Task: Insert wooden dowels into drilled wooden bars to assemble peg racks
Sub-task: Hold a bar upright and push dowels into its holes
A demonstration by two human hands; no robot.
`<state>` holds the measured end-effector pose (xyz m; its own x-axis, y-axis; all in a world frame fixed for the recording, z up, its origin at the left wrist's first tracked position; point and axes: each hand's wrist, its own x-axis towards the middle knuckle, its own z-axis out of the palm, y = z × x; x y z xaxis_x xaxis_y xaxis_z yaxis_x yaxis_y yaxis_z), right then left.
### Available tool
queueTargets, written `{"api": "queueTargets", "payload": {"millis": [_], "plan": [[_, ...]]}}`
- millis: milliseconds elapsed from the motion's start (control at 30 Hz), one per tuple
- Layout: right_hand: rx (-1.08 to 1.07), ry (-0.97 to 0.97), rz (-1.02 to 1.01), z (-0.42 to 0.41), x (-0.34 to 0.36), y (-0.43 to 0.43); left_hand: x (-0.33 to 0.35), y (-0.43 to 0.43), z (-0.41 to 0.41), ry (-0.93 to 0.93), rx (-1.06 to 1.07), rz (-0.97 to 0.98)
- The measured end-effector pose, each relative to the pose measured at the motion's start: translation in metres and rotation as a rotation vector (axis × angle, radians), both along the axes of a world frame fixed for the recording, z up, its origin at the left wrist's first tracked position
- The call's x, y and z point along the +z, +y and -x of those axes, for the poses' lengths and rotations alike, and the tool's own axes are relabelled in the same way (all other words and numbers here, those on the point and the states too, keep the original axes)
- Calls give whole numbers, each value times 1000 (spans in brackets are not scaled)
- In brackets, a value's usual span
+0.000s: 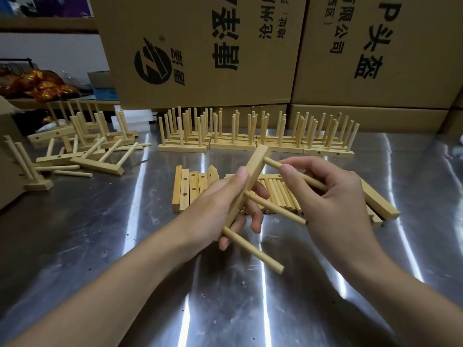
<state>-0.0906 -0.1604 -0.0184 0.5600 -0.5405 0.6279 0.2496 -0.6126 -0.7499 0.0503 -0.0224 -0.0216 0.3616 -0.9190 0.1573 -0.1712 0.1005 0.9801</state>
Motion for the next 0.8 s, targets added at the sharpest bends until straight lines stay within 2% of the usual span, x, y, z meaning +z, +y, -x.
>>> {"api": "queueTargets", "payload": {"millis": [300,533,700,800], "plan": [[-76,221,125,6,9,-5,3,5,6,-228,27,-16],[-61,174,75,9,14,-3,4,3,16,-279,35,30],[-53,194,-108,11,12,-3,3,4,19,-343,62,18],[107,246,-422,13,14,-9,4,4,20,-373,59,2]]}}
